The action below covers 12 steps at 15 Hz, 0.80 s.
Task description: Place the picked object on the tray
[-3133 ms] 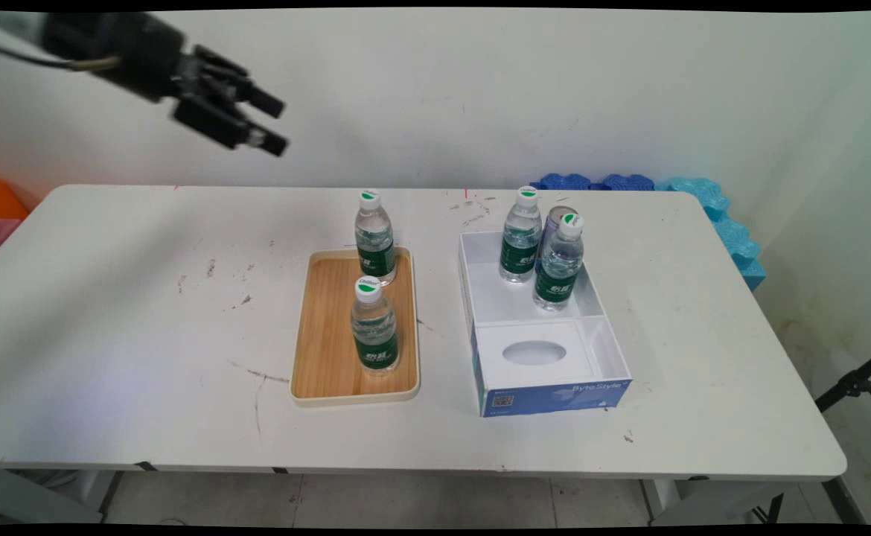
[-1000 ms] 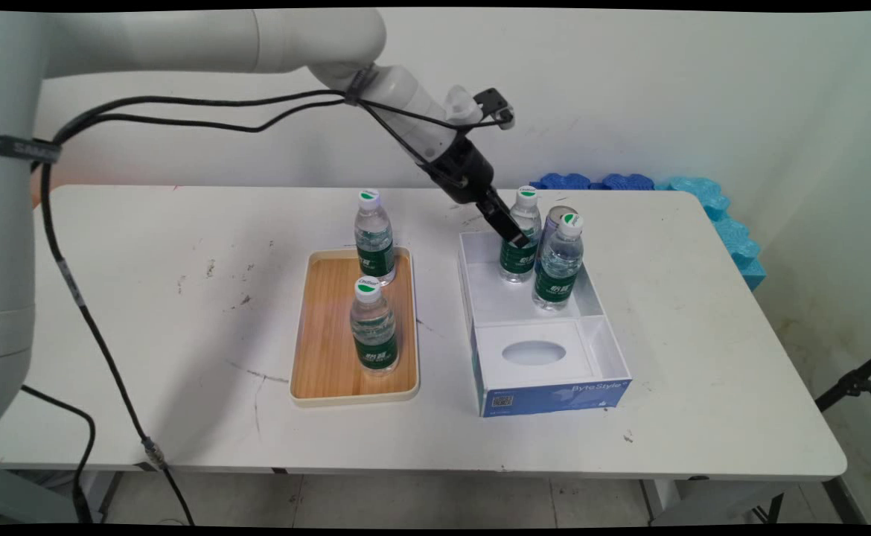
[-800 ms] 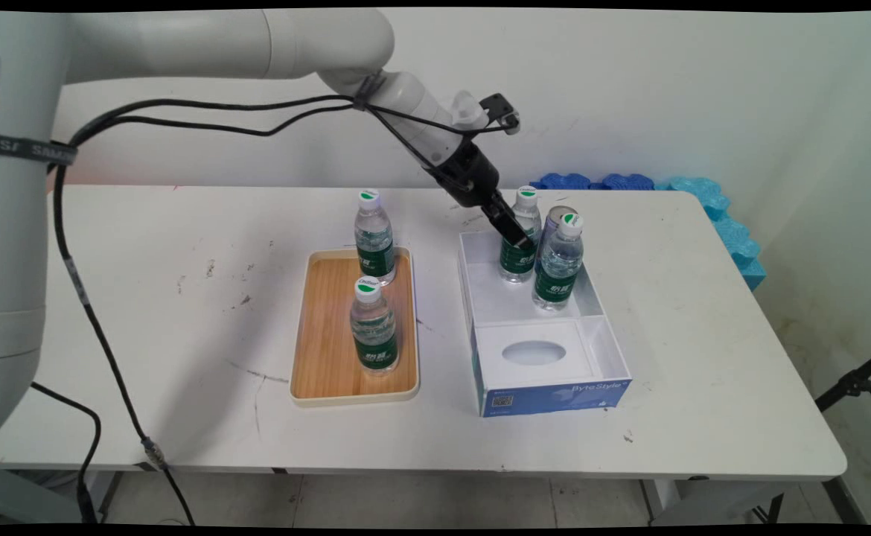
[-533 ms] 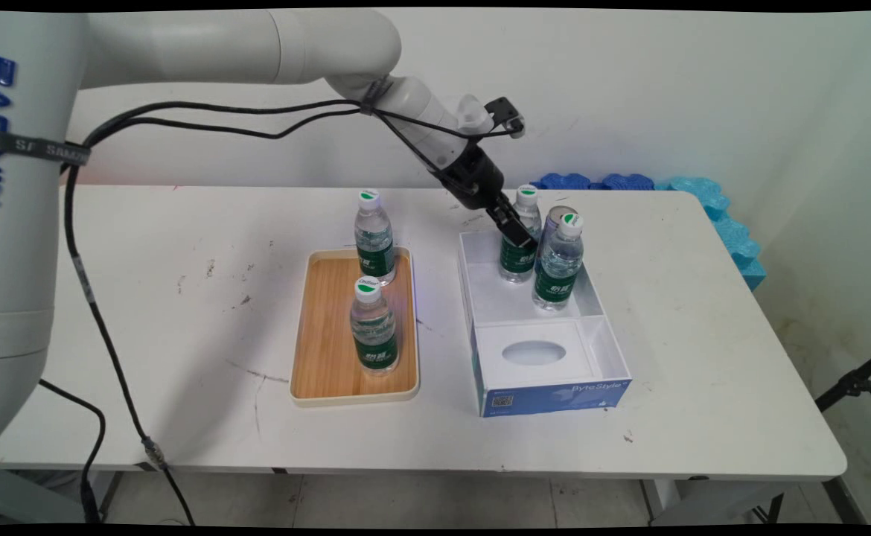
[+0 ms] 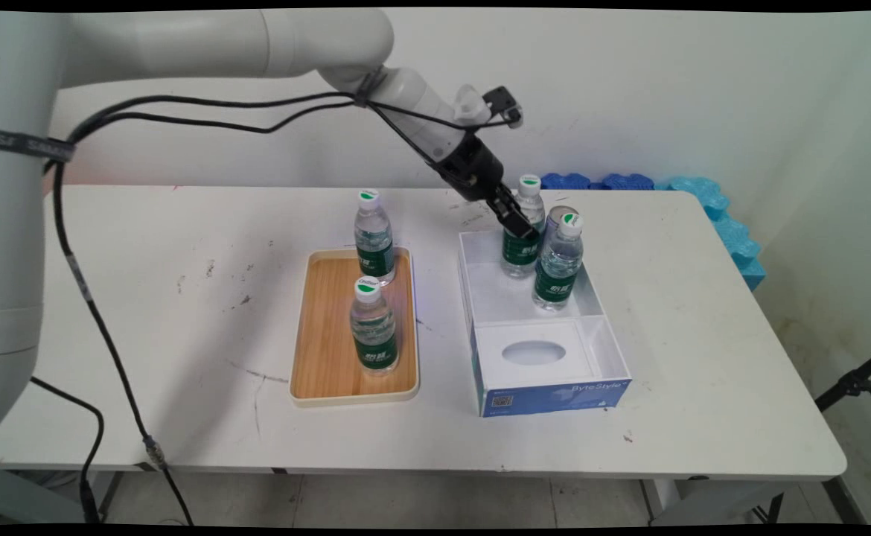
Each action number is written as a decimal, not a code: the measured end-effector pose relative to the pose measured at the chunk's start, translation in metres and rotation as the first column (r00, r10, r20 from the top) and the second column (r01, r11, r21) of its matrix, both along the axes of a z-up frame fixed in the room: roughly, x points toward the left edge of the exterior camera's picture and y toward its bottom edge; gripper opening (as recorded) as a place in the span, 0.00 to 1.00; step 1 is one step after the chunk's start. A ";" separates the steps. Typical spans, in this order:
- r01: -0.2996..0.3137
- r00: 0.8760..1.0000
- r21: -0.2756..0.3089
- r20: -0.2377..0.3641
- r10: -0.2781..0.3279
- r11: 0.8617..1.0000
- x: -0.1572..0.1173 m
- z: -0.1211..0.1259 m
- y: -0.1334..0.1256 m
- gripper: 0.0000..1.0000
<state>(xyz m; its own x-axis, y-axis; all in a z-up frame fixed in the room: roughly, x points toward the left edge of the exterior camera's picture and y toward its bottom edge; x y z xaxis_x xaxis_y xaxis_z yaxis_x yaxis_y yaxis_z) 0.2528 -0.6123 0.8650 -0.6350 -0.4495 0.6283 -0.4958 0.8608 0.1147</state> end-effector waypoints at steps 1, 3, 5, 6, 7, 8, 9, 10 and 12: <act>0.000 1.000 -0.006 -0.005 0.000 1.000 0.004 0.007 0.003 0.00; 0.000 1.000 -0.021 -0.020 -0.001 1.000 0.015 0.026 0.012 0.00; 0.002 0.999 -0.036 -0.033 -0.004 0.999 0.029 0.048 0.023 0.00; 0.006 0.999 -0.045 -0.040 -0.008 0.999 0.038 0.062 0.030 0.00; 0.008 0.999 -0.052 -0.047 -0.011 0.999 0.047 0.073 0.036 0.00; 0.011 0.999 -0.055 -0.052 -0.014 0.998 0.053 0.080 0.041 0.00; 0.015 0.998 -0.058 -0.059 -0.018 0.998 0.062 0.091 0.048 0.00; 0.022 0.998 -0.059 -0.065 -0.026 0.998 0.074 0.102 0.058 0.00; 0.041 0.997 -0.058 -0.070 -0.045 0.997 0.096 0.120 0.077 0.00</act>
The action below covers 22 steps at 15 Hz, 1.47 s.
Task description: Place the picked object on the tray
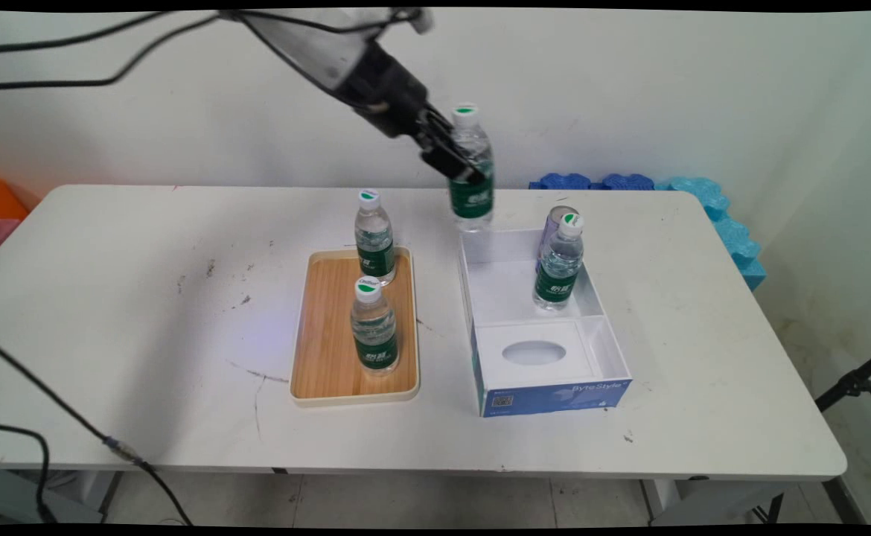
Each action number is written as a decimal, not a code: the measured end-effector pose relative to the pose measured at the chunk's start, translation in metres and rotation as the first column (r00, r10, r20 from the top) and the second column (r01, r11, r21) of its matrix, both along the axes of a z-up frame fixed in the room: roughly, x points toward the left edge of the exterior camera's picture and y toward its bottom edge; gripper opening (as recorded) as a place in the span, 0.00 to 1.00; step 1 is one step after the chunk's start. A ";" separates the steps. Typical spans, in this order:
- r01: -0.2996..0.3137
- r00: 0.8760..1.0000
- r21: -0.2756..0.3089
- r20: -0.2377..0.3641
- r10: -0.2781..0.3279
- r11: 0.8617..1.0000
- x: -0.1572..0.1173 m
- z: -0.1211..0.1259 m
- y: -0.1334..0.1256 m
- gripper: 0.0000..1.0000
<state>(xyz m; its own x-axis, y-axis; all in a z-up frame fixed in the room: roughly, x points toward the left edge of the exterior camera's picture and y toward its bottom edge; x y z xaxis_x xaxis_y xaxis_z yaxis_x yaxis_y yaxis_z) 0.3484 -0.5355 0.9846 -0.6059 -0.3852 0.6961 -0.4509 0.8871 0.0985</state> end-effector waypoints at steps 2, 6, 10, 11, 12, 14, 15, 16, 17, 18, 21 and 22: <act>0.024 1.000 0.006 0.001 -0.024 1.000 0.024 0.013 0.021 0.00; 0.062 0.998 0.008 0.010 -0.062 0.998 0.060 0.018 0.051 0.00; 0.097 0.995 0.019 0.026 -0.098 0.995 0.094 0.005 0.082 0.00; 0.102 0.994 0.022 0.030 -0.103 0.995 0.099 0.000 0.087 0.00; 0.104 0.994 0.023 0.032 -0.105 0.994 0.103 -0.004 0.091 0.00; 0.109 0.993 0.024 0.039 -0.110 0.994 0.110 -0.013 0.098 0.00; 0.109 0.993 0.022 0.044 -0.110 0.994 0.113 -0.020 0.101 0.00; 0.107 0.993 0.019 0.049 -0.108 0.994 0.116 -0.027 0.104 0.00; 0.103 0.993 0.014 0.054 -0.104 0.995 0.118 -0.035 0.105 0.00; 0.098 0.993 0.011 0.057 -0.099 0.995 0.119 -0.042 0.106 0.00; 0.083 0.995 0.007 0.061 -0.083 0.997 0.119 -0.057 0.106 0.00; 0.076 0.995 0.005 0.062 -0.076 0.997 0.118 -0.064 0.106 0.00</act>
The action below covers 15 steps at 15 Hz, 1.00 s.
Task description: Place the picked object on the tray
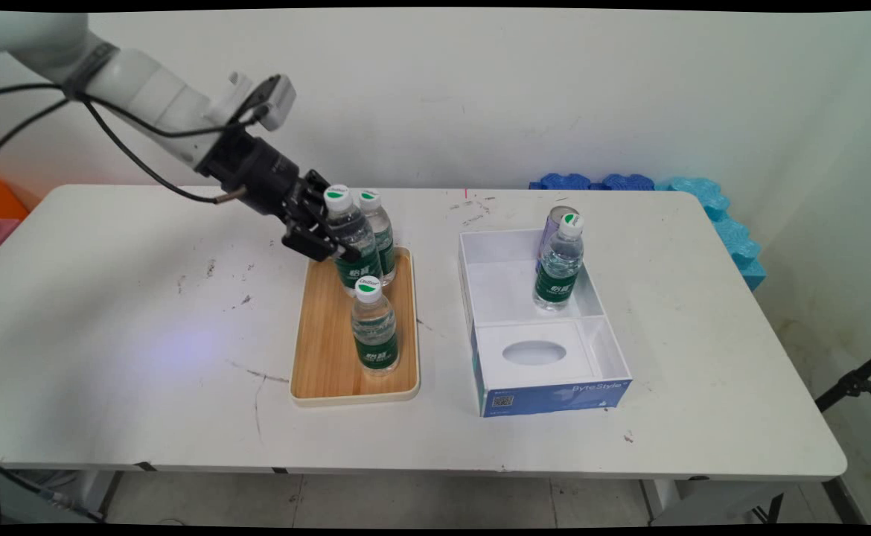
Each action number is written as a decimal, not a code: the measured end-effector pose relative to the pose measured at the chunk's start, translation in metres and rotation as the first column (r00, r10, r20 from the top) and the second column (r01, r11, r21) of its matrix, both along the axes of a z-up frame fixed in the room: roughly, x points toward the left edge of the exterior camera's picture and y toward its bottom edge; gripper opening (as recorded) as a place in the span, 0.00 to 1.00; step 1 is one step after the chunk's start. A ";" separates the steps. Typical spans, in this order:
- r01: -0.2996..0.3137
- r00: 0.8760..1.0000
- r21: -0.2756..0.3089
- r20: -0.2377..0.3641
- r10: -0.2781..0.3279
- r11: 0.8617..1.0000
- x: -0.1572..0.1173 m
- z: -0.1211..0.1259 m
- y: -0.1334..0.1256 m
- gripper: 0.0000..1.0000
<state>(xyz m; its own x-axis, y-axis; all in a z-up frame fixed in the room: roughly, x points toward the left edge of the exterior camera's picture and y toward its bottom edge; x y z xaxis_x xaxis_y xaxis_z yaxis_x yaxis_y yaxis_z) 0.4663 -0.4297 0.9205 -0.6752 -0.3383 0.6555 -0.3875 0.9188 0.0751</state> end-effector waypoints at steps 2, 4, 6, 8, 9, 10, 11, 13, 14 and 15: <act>-0.016 1.000 0.000 0.001 0.016 1.000 -0.004 -0.015 -0.003 0.00; -0.025 1.000 0.001 0.002 0.025 1.000 -0.008 -0.028 -0.004 0.00; -0.027 1.000 0.000 0.003 0.027 1.000 -0.011 -0.040 -0.005 0.00; -0.027 1.000 -0.002 0.006 0.027 1.000 -0.013 -0.050 -0.006 0.00; -0.026 1.000 -0.003 0.006 0.026 1.000 -0.014 -0.054 -0.006 0.00; -0.026 1.000 -0.004 0.007 0.026 1.000 -0.014 -0.056 -0.006 0.00; -0.025 1.000 -0.004 0.008 0.025 1.000 -0.015 -0.060 -0.006 0.00; -0.023 1.000 -0.006 0.010 0.023 1.000 -0.015 -0.067 -0.006 0.00; -0.022 1.000 -0.007 0.011 0.022 1.000 -0.015 -0.070 -0.006 0.00; -0.021 1.000 -0.009 0.012 0.021 1.000 -0.016 -0.073 -0.006 0.00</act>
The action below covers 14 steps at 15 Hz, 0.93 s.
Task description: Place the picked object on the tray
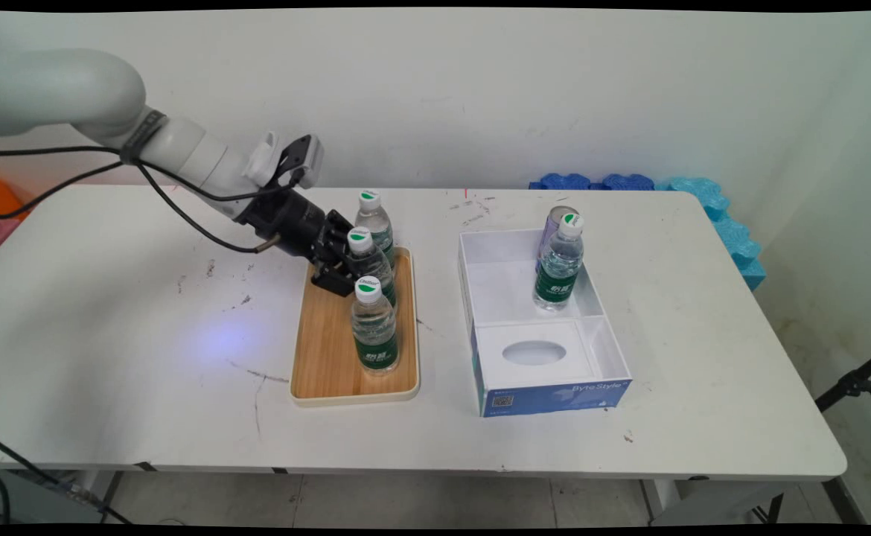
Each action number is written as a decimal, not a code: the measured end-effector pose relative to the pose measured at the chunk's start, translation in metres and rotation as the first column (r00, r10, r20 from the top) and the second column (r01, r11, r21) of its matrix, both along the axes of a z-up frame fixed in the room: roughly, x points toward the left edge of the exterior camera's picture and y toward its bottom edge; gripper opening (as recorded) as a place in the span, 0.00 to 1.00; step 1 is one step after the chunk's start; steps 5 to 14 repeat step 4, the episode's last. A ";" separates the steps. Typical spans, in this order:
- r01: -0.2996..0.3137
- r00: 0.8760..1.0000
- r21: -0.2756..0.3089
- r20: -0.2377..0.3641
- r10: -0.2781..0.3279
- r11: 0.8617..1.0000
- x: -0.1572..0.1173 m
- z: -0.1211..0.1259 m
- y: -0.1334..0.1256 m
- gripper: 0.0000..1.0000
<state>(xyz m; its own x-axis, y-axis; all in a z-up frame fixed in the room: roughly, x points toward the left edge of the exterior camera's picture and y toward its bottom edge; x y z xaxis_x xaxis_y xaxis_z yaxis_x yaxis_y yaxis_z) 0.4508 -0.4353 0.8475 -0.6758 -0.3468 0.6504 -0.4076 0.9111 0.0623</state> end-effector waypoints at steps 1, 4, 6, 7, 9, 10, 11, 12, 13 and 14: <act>0.001 1.000 -0.002 0.000 -0.001 1.000 0.000 -0.002 0.000 0.00; 0.004 1.000 -0.007 -0.006 -0.005 1.000 0.000 -0.006 0.000 1.00; 0.004 1.000 -0.007 -0.006 -0.005 1.000 0.000 -0.006 0.000 1.00; 0.004 1.000 -0.007 -0.006 -0.005 1.000 0.000 -0.006 0.000 1.00; 0.004 1.000 -0.007 -0.006 -0.005 1.000 0.000 -0.006 0.000 1.00; 0.004 1.000 -0.007 -0.006 -0.005 1.000 0.000 -0.006 0.000 1.00; 0.004 1.000 -0.007 -0.006 -0.005 1.000 0.000 -0.006 0.000 1.00; 0.004 1.000 -0.007 -0.006 -0.005 1.000 0.000 -0.006 0.000 1.00; 0.004 1.000 -0.007 -0.006 -0.005 1.000 0.000 -0.006 0.000 1.00; 0.004 1.000 -0.007 -0.006 -0.005 1.000 0.000 -0.006 0.000 1.00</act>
